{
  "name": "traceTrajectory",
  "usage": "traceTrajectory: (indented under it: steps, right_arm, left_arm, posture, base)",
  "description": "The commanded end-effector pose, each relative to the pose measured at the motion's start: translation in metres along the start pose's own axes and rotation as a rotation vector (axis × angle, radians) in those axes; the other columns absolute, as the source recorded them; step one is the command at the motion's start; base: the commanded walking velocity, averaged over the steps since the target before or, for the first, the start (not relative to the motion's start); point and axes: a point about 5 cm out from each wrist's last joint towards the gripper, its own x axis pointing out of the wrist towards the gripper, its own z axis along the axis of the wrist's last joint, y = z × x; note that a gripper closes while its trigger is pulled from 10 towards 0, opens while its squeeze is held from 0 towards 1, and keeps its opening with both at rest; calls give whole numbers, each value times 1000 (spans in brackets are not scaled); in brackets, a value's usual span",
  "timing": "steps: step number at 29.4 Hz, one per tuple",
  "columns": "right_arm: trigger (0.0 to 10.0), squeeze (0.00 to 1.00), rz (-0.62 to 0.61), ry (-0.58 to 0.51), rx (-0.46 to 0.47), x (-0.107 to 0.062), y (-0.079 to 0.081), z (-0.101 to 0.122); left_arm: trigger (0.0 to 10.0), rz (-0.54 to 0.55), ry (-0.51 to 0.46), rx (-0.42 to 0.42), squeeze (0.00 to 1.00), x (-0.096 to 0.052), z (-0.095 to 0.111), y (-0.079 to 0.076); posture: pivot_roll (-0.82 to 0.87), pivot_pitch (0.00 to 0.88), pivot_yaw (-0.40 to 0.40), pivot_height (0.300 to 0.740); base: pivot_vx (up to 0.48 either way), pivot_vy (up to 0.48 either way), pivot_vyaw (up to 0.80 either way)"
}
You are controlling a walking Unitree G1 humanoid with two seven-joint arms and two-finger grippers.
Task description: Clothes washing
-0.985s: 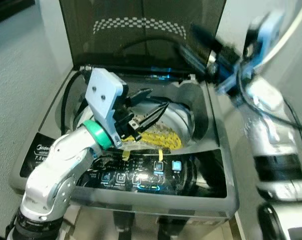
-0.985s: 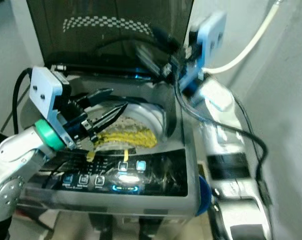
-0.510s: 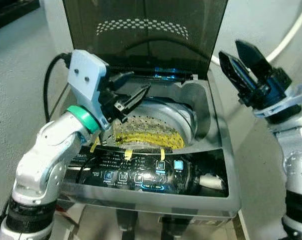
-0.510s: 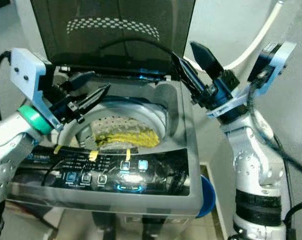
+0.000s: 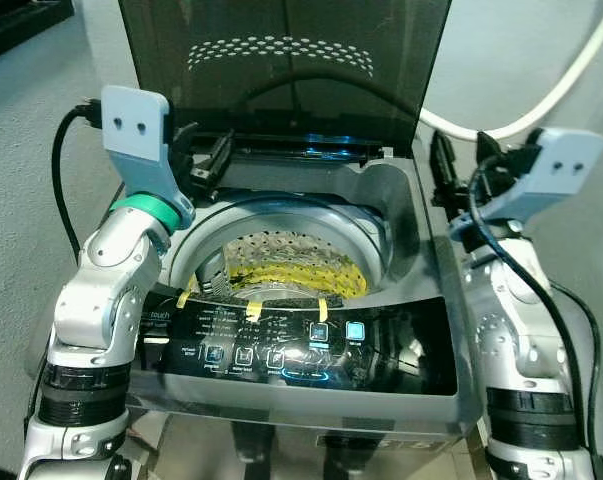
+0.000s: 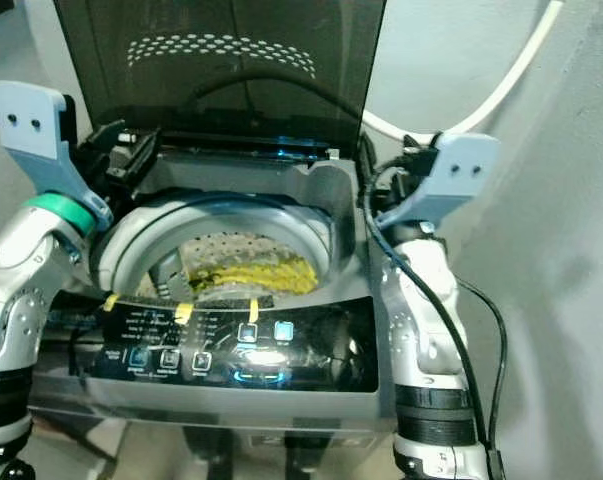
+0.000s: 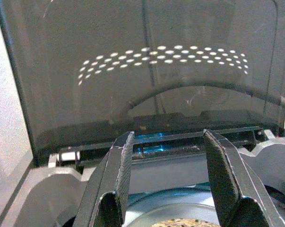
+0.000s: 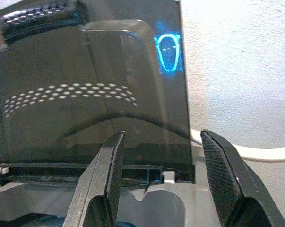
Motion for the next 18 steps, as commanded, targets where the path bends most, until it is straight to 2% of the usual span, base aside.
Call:
traceTrajectory:
  steps: [1, 7, 18]
  right_arm:
    - [10000, 0, 19, 19, 16, 1, 4, -3]
    - [10000, 0, -21, 13, -15, 2, 9, -6]
    - [10000, 0, -20, 19, -78, 3, 11, -7]
  left_arm:
    - [10000, 26, -2, 6, 0, -2, -1, 5]
    - [10000, 52, -14, 8, 0, -1, -3, 6]
    - [10000, 55, -19, 1, 0, 2, -4, 5]
  posture:
    - [34, 22, 48, 740]
    - [35, 27, 43, 740]
    - [28, 30, 46, 740]
  base:
    - [-390, 0, 0]
    - [-387, 0, 0]
    - [-386, 0, 0]
